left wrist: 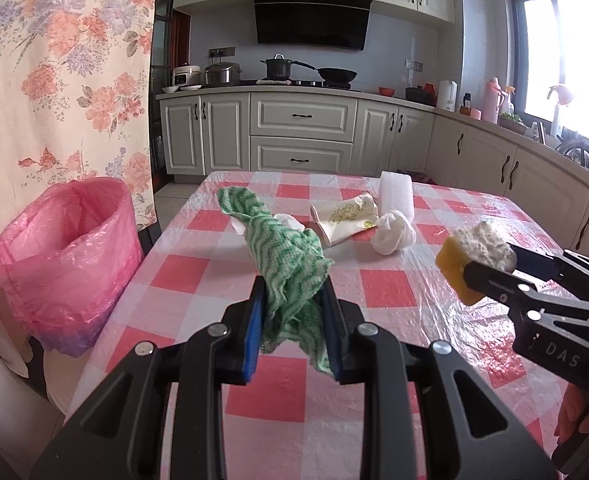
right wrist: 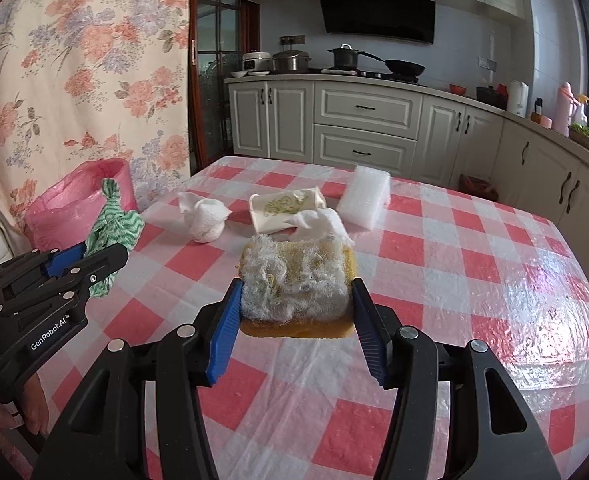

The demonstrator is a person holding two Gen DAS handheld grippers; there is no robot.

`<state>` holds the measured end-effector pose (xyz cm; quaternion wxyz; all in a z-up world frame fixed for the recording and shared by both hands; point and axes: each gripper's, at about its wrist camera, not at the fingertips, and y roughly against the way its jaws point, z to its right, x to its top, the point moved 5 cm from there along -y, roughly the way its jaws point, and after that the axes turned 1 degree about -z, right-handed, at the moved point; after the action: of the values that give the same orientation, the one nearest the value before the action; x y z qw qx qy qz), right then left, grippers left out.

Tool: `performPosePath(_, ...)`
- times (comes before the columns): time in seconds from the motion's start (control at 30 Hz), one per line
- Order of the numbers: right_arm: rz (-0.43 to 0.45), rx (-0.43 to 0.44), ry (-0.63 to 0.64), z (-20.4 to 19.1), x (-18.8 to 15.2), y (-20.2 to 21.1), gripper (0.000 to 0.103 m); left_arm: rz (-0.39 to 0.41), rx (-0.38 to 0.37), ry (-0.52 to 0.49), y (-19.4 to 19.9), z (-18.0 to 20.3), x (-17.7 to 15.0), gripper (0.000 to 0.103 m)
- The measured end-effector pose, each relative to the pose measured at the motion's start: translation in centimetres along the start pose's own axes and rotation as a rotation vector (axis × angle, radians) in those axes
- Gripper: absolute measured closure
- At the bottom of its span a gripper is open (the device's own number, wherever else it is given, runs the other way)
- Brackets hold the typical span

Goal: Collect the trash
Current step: 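Lift the green cloth and yellow sponge off the table, then carry the cloth and sponge over the pink bin and open both grippers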

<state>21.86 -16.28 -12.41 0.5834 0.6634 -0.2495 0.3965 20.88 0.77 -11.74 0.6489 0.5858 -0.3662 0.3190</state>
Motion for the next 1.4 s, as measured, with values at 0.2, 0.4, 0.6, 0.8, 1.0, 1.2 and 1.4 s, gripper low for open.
performPosePath(0.2, 0.022, 0.038, 0.031, -2.5, 1.3, 0.2, 0.050, 0.030, 0.023, 0.012, 1.8, -1.7, 0.3, 0.077)
performPosePath(0.4, 0.031, 0.101, 0.075, -5.8, 2.6, -0.4, 0.050, 0.051, 0.066, 0.041, 3.1, -4.6, 0.6, 0.077)
performPosePath(0.6, 0.047, 0.175, 0.122, -9.4, 4.0, -1.0, 0.050, 0.076, 0.132, 0.067, 4.4, -8.4, 1.1, 0.077)
performPosePath(0.8, 0.061, 0.245, 0.151, -12.6, 5.9, -2.1, 0.050, 0.110, 0.212, 0.097, 6.2, -13.0, 2.3, 0.077)
performPosePath(1.0, 0.076, 0.337, 0.191, -17.2, 8.6, -4.1, 0.049, 0.131, 0.276, 0.126, 6.7, -18.3, 4.3, 0.077)
performPosePath(1.2, 0.100, 0.409, 0.211, -21.0, 12.0, -6.0, 0.048, 0.130, 0.322, 0.131, 5.6, -23.5, 6.3, 0.076)
performPosePath(1.4, 0.093, 0.469, 0.217, -24.0, 13.7, -8.8, 0.047, 0.108, 0.338, 0.141, 3.3, -27.2, 6.7, 0.074)
